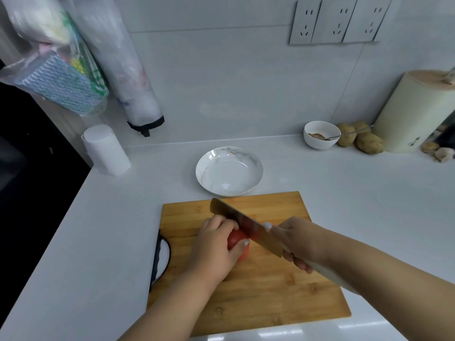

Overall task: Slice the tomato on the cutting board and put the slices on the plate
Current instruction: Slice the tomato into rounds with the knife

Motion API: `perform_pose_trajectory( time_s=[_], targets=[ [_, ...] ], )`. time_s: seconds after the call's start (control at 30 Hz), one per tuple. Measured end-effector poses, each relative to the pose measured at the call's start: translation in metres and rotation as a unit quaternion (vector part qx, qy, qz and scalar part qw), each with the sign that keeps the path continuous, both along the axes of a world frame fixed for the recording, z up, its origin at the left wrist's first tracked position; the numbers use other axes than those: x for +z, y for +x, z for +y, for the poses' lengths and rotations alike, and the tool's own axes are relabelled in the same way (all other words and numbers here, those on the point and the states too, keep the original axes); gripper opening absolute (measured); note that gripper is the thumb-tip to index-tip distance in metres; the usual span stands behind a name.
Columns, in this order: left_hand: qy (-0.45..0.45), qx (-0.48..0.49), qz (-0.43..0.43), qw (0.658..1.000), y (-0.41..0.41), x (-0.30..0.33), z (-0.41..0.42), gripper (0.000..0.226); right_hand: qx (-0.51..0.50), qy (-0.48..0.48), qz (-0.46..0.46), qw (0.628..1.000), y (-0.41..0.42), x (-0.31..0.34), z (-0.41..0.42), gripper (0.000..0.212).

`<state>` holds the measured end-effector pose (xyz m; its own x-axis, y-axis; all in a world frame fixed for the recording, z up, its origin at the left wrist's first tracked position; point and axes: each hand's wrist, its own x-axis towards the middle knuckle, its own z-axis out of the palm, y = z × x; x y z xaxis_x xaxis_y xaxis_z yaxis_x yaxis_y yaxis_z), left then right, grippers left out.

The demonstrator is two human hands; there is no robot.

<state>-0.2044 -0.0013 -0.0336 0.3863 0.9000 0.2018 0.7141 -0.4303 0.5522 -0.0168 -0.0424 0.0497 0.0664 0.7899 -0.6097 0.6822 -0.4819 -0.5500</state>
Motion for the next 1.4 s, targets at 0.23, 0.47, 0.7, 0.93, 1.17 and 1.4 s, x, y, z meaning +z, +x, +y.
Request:
perform_pose_trajectory(
  time_s=[0.23, 0.47, 0.7, 0.93, 1.17, 1.4],
  targets=[
    [-0.003, 0.001, 0.003, 1.0, 0.001, 0.001, -0.001, 0.029, -0.002, -0.009, 0.005, 1.0, -0.001, -0.006, 0.004, 0.058],
    [0.001, 0.002, 0.001, 1.0, 0.0, 0.002, -0.002, 0.029, -0.001, 0.01, 0.03, 1.0, -0.013, -0.021, 0.017, 0.057],
    [0.011, 0.007, -0.005, 1.0, 0.001, 0.001, -0.002, 0.029, 0.01, 0.021, 0.028, 0.999, -0.02, -0.028, 0.018, 0.055],
    [0.015, 0.017, -0.005, 1.0, 0.001, -0.001, -0.003, 0.027, 0.028, 0.019, 0.019, 0.999, -0.021, -0.024, 0.017, 0.056],
    [0.001, 0.019, -0.003, 1.0, 0.002, 0.002, -0.003, 0.029, 0.029, -0.015, -0.01, 0.999, -0.002, -0.027, 0.003, 0.059],
    [-0.025, 0.027, 0.006, 0.999, 0.001, 0.005, -0.007, 0.031, -0.065, -0.02, 0.064, 0.996, 0.0, -0.031, -0.002, 0.062]
  ],
)
